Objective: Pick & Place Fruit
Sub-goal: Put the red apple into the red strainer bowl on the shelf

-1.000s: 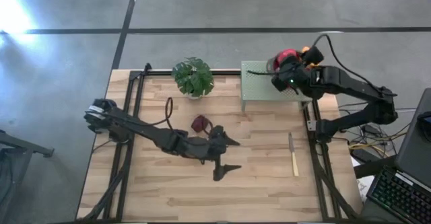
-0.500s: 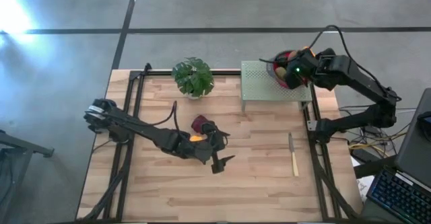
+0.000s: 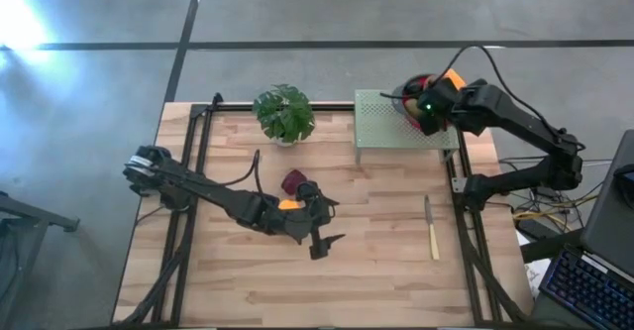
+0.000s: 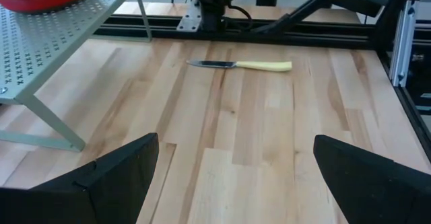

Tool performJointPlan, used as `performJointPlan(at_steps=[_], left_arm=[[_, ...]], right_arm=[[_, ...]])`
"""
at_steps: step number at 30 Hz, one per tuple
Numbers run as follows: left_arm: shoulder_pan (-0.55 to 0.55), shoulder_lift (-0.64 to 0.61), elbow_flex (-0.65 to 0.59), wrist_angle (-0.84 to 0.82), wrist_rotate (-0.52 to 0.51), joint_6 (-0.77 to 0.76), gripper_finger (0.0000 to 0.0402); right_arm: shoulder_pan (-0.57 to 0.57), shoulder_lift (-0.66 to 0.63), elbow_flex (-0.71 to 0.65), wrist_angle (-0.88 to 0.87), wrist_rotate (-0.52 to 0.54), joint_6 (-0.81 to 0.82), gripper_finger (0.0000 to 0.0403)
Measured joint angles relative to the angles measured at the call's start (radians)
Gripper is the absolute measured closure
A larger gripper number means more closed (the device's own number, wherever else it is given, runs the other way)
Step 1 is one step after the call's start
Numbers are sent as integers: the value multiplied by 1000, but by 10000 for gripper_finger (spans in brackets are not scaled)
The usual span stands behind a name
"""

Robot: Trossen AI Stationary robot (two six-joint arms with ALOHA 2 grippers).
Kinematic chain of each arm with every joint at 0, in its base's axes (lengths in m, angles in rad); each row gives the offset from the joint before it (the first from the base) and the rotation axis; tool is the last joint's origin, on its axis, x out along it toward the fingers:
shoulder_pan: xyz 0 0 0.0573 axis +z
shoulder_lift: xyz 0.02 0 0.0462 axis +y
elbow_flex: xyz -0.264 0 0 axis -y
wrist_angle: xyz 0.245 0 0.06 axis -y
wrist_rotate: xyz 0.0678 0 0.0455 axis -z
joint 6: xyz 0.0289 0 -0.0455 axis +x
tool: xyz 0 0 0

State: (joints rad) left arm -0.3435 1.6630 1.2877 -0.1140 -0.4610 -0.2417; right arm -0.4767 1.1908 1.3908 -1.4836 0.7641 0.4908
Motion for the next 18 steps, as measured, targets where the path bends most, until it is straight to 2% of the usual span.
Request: performJointPlan(at_steps=[7,18], left_arm=[[0,0,-1,0,0,-1,3],[0,0,-1,0,0,-1,3]], right_arm=[[-48,0,-66,22,19,-1,80],[-77,1,-124,36,21,-36,46]])
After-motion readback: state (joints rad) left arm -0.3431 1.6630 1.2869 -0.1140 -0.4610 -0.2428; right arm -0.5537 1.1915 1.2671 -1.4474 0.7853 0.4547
